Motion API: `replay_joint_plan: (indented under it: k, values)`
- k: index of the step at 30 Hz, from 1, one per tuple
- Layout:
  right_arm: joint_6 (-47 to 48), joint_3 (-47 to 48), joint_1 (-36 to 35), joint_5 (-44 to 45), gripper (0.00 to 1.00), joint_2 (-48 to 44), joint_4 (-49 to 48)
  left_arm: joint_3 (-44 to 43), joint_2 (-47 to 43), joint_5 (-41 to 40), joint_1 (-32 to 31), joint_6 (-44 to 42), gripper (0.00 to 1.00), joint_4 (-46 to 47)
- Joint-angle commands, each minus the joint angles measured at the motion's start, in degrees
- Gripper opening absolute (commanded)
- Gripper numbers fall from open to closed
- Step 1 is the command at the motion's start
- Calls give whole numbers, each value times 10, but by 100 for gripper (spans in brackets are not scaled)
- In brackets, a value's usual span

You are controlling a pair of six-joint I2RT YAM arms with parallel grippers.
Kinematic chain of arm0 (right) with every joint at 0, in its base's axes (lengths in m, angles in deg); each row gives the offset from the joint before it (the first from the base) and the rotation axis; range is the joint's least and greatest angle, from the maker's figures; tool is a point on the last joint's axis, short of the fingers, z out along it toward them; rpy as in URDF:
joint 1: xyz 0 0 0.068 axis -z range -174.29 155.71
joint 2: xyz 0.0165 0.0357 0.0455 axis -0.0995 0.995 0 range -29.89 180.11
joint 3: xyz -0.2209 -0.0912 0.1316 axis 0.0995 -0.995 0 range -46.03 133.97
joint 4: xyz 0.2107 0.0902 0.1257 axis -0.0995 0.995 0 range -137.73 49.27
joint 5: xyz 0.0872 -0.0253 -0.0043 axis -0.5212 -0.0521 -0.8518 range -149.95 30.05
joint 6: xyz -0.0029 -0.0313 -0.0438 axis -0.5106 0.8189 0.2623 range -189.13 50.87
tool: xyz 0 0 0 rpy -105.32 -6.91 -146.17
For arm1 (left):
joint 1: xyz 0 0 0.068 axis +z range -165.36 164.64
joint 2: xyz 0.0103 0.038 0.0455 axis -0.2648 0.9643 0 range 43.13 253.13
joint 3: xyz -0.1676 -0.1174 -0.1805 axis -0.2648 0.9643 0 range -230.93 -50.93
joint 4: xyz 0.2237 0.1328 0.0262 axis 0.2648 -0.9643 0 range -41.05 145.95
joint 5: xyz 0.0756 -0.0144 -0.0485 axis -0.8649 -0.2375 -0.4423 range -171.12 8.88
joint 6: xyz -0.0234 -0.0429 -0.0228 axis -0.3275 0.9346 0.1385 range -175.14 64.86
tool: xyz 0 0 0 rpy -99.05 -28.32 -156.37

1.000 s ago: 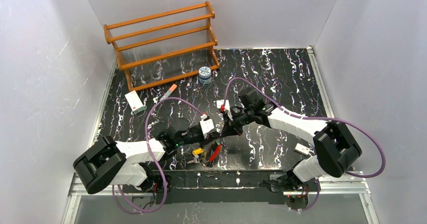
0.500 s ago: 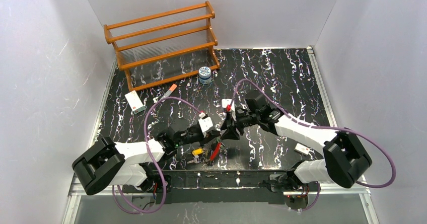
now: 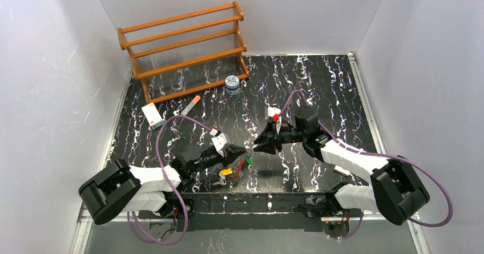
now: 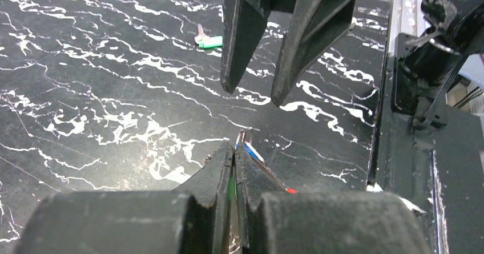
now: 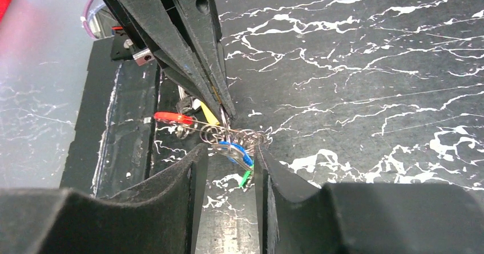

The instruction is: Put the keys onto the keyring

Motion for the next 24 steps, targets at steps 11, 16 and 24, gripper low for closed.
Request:
replay_joint_plan:
  k: [11,16,24]
  values:
    - [-20,19,3,-48,42,32,-43,7,-13,-14,-2,21,0,80]
    - [-22,26,3,-51,38,44,-48,4,-9,-8,-2,22,0,80]
    - [-29,38,3,-53,37,61,-56,5,-5,-7,-2,23,0,80]
